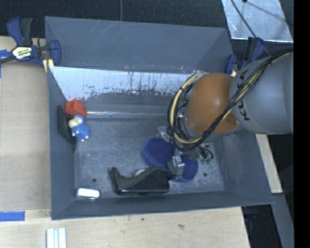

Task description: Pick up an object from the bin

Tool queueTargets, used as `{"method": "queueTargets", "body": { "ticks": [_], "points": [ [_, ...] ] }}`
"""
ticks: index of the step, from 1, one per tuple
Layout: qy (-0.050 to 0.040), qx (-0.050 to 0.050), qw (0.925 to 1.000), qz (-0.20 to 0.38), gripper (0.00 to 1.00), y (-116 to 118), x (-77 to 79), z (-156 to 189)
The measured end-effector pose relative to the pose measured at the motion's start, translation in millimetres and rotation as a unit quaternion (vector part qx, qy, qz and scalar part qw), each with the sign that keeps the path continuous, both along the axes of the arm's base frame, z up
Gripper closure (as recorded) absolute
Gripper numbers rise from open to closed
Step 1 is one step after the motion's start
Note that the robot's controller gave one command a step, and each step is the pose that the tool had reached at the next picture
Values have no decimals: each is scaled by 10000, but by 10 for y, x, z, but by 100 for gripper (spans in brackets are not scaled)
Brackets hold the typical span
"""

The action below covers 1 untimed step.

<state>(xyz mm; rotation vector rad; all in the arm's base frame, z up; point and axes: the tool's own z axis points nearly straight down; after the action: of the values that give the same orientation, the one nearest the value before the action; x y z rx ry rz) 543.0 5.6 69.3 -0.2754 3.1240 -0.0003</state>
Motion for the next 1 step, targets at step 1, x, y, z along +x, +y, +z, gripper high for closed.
{"method": "queueTargets", "body": {
  "ticks": [1],
  "points": [
    [-90, 4, 10000, -7, 100, 2, 59, 55]
  ]
}}
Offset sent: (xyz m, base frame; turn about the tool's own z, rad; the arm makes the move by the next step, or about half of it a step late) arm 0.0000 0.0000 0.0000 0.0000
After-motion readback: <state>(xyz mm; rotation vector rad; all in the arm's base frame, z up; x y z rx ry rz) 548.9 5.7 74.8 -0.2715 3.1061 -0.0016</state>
